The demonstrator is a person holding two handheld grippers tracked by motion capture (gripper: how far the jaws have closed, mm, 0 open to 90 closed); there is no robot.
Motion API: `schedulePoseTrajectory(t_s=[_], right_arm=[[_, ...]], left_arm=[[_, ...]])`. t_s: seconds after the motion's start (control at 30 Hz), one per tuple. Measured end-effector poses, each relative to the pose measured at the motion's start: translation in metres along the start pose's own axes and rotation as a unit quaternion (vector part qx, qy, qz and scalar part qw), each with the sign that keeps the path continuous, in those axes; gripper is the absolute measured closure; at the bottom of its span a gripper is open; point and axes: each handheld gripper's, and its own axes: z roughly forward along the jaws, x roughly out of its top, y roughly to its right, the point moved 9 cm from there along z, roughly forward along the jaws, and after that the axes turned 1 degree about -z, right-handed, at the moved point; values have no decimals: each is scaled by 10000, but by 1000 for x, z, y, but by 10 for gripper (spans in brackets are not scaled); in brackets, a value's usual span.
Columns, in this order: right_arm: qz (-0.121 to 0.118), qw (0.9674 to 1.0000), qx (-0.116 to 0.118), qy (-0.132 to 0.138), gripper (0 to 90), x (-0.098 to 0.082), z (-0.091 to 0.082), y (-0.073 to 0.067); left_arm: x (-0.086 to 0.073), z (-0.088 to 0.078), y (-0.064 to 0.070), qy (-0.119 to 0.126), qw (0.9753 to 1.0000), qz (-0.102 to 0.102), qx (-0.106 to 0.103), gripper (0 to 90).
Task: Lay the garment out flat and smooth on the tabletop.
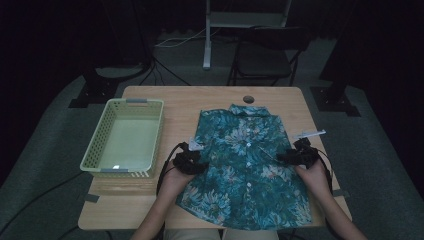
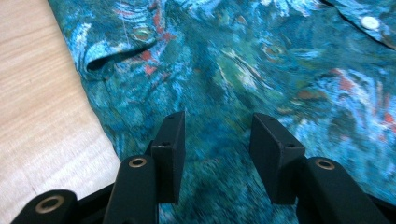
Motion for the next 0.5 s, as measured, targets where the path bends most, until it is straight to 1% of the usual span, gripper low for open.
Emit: schedulePoseTrajectory(t_s=[0.03, 0.07, 0.1, 0.13, 0.17, 0.23, 0.3, 0.37, 0.4, 0.43, 0.47, 0.5], right_arm=[[0, 10000, 0, 0, 449, 0, 0, 0], [-116, 9999, -48, 39, 462, 0, 2, 0], [-430, 9986, -292, 62, 464, 1, 4, 2], [-572, 9977, -346, 57, 457, 2, 6, 2], [-552, 9980, -310, 34, 456, 3, 6, 4], [-626, 9976, -291, 22, 448, 6, 8, 10], [-610, 9978, -268, 12, 448, 9, 10, 17], [-603, 9978, -261, -28, 448, 12, 10, 22], [-594, 9979, -249, -41, 447, 13, 11, 24], [-564, 9981, -220, -77, 438, 14, 11, 25], [-554, 9982, -199, -99, 429, 15, 10, 24], [-585, 9981, -175, -70, 428, 17, 8, 22]], left_arm=[[0, 0, 0, 0, 10000, 0, 0, 569], [-2, -1, 2, 48, 10000, 25, 50, 569], [-4, -2, 6, 77, 10000, 38, 25, 569], [-5, -3, 8, 99, 9999, 43, 13, 569], [-7, -4, 11, 110, 9999, 72, -10, 569], [-9, -6, 14, 129, 9999, 96, -64, 569], [-10, -7, 18, 169, 9998, 86, -110, 569], [-11, -7, 22, 207, 9996, 116, -156, 569], [-11, -7, 23, 221, 9994, 164, -192, 569], [-12, -8, 25, 216, 9991, 236, -274, 547], [-13, -9, 29, 302, 9982, 281, -428, 501], [-14, -11, 32, 448, 9971, 326, -526, 449]])
